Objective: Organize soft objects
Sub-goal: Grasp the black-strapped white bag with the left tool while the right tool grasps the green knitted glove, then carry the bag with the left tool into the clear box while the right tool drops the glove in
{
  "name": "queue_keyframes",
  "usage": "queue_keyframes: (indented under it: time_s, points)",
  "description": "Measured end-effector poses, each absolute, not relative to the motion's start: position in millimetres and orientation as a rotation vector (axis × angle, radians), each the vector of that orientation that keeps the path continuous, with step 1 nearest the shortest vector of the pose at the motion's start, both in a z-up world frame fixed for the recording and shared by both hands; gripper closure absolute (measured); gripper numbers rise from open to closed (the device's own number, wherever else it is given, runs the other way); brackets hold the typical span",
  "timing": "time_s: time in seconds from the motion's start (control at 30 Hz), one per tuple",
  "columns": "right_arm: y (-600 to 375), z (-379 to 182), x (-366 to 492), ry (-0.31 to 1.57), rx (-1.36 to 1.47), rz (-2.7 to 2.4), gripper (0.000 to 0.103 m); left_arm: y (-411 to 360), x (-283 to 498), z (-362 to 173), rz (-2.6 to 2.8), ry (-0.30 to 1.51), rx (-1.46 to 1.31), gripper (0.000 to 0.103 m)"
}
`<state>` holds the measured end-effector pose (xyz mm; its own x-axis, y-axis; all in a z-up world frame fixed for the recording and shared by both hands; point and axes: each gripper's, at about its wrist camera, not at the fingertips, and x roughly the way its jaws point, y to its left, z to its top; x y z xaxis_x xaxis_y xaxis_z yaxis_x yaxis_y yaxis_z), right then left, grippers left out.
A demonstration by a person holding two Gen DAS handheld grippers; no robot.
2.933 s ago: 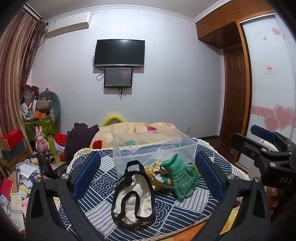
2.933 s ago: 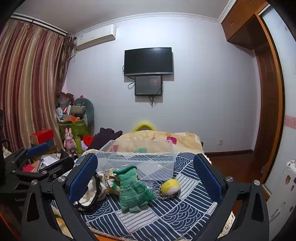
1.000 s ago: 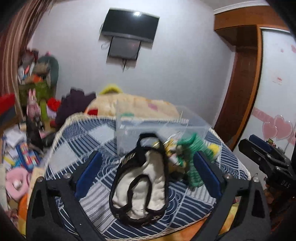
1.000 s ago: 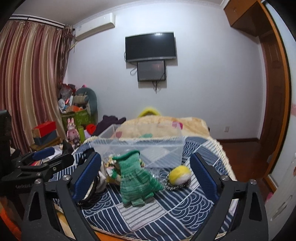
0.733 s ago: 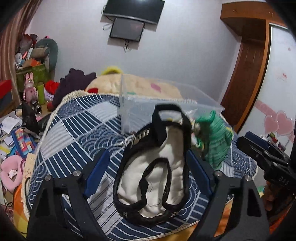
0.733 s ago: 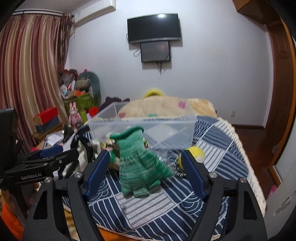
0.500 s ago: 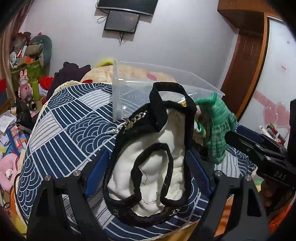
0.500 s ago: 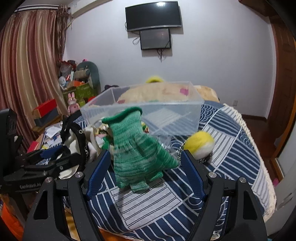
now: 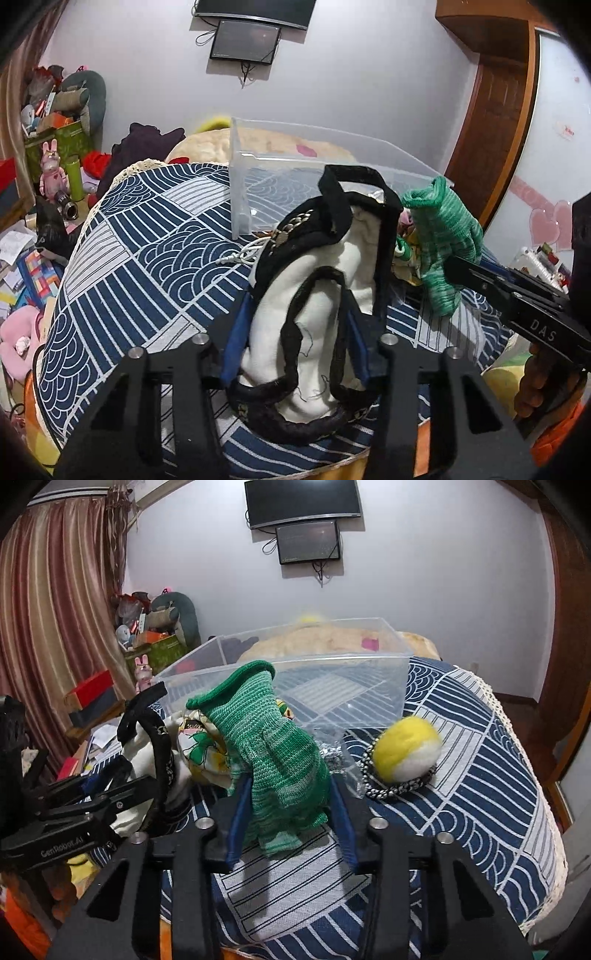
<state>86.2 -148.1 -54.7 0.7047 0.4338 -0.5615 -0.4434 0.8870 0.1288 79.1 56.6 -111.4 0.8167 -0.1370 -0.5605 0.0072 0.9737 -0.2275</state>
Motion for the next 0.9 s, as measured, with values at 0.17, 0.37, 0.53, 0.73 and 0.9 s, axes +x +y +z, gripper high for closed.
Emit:
queue_keyframes:
  time_s: [0.17, 0.37, 0.53, 0.73, 0.9]
  points:
    - [-153, -45, 82, 0.59, 0.0, 0.483, 0.069, 64, 71, -102, -0.071, 0.572, -0.227, 0.067]
    - [-159, -34, 77, 0.546, 0.011, 0.472, 0.069, 72, 61, -90, -0.04, 0.531, -0.218, 0.072]
    - [-163, -22, 74, 0.508, 0.009, 0.452, 0.071, 80, 58, -74, -0.033, 0.503, -0.225, 0.077]
    - [-169, 0, 73, 0.446, 0.004, 0.436, 0.072, 79, 66, -48, -0.052, 0.457, -0.194, 0.078]
    - [-168, 16, 81, 0.407, -0.026, 0.431, 0.073, 76, 82, -29, -0.072, 0.437, -0.199, 0.078]
